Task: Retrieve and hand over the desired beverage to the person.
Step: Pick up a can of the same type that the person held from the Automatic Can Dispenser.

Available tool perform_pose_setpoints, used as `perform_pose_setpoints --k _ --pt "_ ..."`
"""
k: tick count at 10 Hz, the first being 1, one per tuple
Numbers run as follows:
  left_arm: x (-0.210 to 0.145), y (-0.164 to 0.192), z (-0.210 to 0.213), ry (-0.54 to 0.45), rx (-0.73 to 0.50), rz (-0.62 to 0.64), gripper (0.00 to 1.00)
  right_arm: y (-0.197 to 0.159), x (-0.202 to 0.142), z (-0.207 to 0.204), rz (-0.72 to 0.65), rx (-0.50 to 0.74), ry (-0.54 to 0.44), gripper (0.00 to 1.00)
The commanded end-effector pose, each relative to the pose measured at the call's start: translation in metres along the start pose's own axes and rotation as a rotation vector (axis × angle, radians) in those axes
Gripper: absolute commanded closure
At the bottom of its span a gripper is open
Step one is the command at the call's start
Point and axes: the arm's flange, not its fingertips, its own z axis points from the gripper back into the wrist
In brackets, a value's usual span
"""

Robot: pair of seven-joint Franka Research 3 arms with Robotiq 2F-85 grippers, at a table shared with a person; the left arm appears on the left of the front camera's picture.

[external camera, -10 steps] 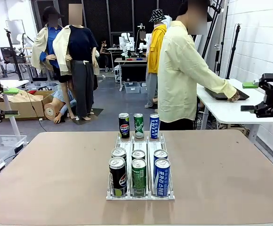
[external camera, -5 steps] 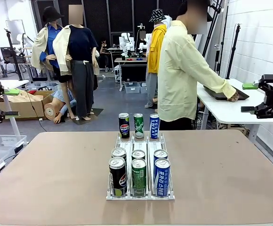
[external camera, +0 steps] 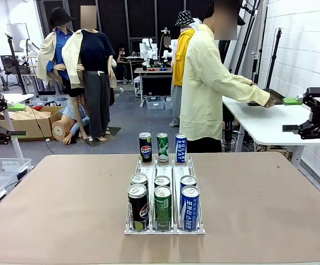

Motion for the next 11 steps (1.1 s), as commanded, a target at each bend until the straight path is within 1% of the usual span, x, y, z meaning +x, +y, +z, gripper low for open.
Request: perform_pose_setpoints --k 1,2,4,5,11 --pt "0.02 0.003 0.006 0.049 -0.054 0.058 0.0 0.002 0.001 -0.001 0.008 0.014 0.001 0.0" --pt "0.022 0.007 0.004 0.086 -0.053 0.067 0.0 0.002 0.001 -0.001 0.008 0.014 0.001 0.0" --pt "0.024 0.014 0.003 0.098 -0.075 0.086 0.0 0.002 0.001 -0.001 0.008 0.014 0.001 0.0" --pt "0.017 0.012 -0.005 0.076 -0.052 0.058 0.0 0.002 0.001 -0.001 0.008 0.014 0.001 0.0" --pt "0.017 0.012 -0.005 0.076 -0.052 0.058 0.0 0.002 0.001 -0.001 0.008 0.014 0.001 0.0"
